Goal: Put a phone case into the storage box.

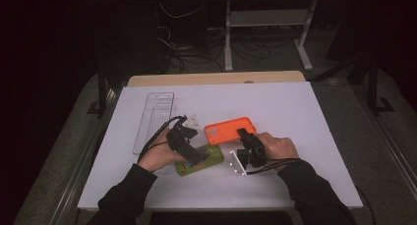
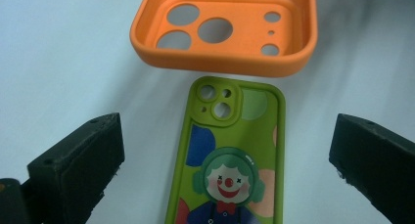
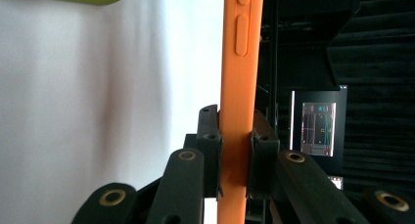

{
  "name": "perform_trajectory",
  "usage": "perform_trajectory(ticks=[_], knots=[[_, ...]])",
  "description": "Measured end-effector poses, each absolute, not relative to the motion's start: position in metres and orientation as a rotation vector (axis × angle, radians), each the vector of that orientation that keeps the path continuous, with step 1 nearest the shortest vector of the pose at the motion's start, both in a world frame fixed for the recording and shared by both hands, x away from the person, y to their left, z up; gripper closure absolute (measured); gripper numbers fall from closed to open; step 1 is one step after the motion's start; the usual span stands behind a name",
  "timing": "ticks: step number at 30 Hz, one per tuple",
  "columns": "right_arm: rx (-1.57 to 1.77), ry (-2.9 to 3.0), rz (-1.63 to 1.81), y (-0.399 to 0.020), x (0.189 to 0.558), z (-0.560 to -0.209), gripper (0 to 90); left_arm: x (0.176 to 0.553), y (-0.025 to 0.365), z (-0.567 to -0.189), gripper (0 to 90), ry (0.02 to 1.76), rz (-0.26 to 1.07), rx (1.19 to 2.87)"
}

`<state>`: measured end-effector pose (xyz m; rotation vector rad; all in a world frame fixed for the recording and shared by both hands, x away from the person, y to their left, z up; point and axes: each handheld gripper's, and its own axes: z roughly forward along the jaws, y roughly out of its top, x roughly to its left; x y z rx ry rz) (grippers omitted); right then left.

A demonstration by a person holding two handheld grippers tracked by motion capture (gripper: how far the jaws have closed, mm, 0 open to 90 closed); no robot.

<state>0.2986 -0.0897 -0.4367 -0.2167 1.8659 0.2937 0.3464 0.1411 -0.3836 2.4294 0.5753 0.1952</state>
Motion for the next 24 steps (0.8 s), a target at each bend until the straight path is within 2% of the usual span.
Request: perform_trajectory(ticks=[24], knots=[[0.094,2.021,0.559,-0.105,0.308,-0.422,78.3,0.35,0.145,-0.384,0.1,0.609,0.189,2.404]])
